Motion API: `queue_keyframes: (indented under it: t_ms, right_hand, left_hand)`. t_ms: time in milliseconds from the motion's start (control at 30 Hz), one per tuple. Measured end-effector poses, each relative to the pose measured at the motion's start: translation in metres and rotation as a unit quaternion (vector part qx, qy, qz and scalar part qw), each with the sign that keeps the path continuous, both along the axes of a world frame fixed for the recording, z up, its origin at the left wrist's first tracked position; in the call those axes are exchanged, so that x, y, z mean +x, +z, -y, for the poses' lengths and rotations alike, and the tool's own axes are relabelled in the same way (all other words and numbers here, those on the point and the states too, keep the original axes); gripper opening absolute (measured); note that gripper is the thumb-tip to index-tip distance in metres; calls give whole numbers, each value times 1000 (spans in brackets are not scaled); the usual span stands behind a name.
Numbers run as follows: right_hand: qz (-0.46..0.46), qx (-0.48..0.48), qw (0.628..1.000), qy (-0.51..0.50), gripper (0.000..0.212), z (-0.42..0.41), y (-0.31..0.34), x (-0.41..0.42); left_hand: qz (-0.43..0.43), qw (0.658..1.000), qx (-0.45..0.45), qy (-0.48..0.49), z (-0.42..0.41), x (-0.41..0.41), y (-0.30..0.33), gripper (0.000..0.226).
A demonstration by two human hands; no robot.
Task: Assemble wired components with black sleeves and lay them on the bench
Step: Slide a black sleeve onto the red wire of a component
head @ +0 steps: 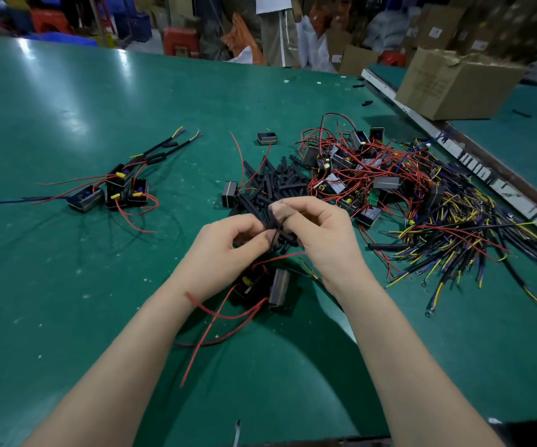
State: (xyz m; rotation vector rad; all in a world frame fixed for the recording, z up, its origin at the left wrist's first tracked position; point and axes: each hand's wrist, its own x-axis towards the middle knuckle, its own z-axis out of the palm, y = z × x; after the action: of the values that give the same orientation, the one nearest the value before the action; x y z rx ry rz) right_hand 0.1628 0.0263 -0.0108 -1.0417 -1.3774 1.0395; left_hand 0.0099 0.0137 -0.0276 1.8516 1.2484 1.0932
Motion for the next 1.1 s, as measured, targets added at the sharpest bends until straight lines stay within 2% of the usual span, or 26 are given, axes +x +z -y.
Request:
queue_keyframes:
  t_ms: [133,267,367,467,533,667,867,1000,1100]
  right_hand:
    - [71,70,992,-75,16,2,-2,1]
    - [67,56,991,-105,14,3,-1,0]
    - [45,15,998,-47,9,2,3,0]
    - [-5,-6,1000,7,8,3,5,2]
    - [-15,-8,999,27,9,4,6,1]
    - [-7,-10,999,38,5,3,4,2]
    - [88,93,991,-36,10,-1,6,16]
    - [189,197,961,-36,11,3,2,9]
    - [195,233,951,-63,14,3,1,6]
  left_hand:
    - [-13,1000,-10,-21,0,1,-1,26]
    - [-21,1000,0,-23,-1,-1,0,18]
    - [-13,999,-33,-30,0,-2,1,22]
    - [74,993,-75,-55,4,5,7,17]
    - [123,989,-71,-44,5,8,8,24]
    - [121,991,-41,-47,5,7,8,23]
    - [163,985,-45,-45,5,7,6,21]
    - [163,986,-34,-22,5,8,6,21]
    - [162,986,-31,-20,6,7,7,23]
